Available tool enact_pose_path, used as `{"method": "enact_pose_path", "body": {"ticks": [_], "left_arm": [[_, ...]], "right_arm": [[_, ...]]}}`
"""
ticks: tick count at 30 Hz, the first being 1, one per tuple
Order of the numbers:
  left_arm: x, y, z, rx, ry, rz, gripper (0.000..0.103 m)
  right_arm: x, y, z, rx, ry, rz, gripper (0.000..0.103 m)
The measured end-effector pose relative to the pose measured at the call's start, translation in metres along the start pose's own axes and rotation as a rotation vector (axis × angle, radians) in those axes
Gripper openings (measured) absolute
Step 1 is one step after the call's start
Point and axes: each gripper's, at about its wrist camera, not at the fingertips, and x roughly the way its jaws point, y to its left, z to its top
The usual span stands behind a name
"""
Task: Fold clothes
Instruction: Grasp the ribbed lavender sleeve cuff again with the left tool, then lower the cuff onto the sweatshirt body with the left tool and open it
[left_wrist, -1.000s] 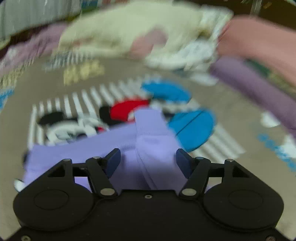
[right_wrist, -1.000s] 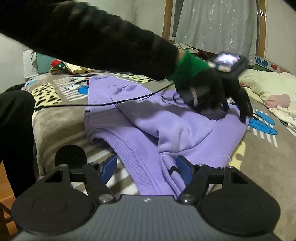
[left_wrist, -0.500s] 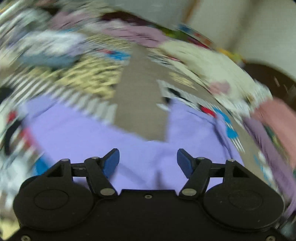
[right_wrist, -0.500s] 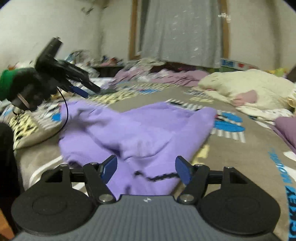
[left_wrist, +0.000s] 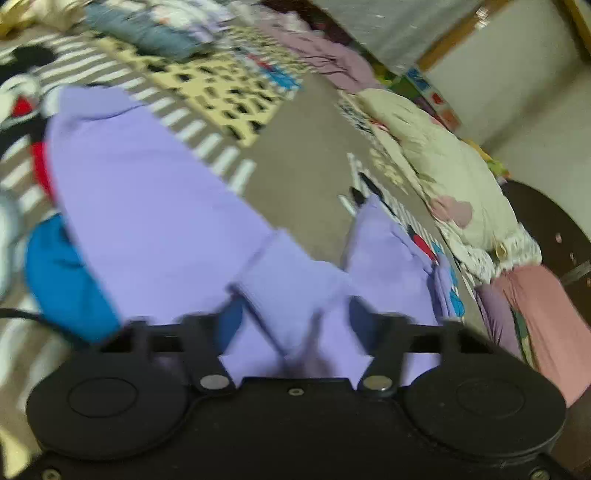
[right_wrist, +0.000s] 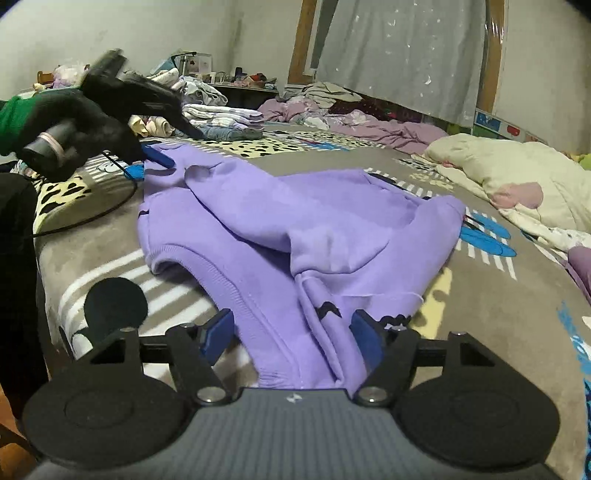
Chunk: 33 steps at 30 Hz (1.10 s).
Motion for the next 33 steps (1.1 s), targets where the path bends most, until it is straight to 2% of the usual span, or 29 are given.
{"method": "enact_pose_path", "body": {"ticks": [1,2,4,8,14,18,20,23,28,33], "left_arm": [[0.003,-0.007,-0.002,0.037,-0.006,0.003,0.01],[0.002,-0.015,0.0,0.071,-0.021,-0.013,0.008],[0.0,-0.032,0.004,0.138,-0.049,-0.044,0.006],[-0.007,-0.071,0.026,0.188,-0.088,-0.14,0.005],[0.022,-0.133,0.063,0.131,-0.091,-0.287,0.005],[0.058,-0.169,0.072,0.079,-0.057,-0.345,0.004],[0.078,-0.186,0.075,0.052,-0.038,-0.372,0.002],[0.105,-0.203,0.074,0.034,-0.005,-0.378,0.002],[0.142,-0.22,0.067,0.039,0.046,-0.361,0.002],[0.176,-0.234,0.056,0.062,0.084,-0.339,0.002]], "right_arm": [[-0.002,-0.001,0.001,0.01,-0.011,-0.002,0.069],[-0.002,-0.003,0.001,0.016,-0.017,-0.005,0.069],[0.0,0.0,0.0,-0.007,-0.011,-0.002,0.07],[0.002,0.009,-0.003,-0.063,0.001,0.006,0.072],[-0.005,0.012,0.0,-0.073,-0.042,0.01,0.07],[0.002,0.027,-0.004,-0.153,-0.002,0.034,0.072],[0.002,0.023,-0.003,-0.13,-0.007,0.045,0.071],[-0.004,0.01,-0.002,-0.038,-0.024,0.062,0.071],[-0.002,0.006,-0.004,-0.008,-0.015,0.088,0.072],[-0.004,-0.007,-0.001,0.079,-0.027,0.133,0.072]]}}
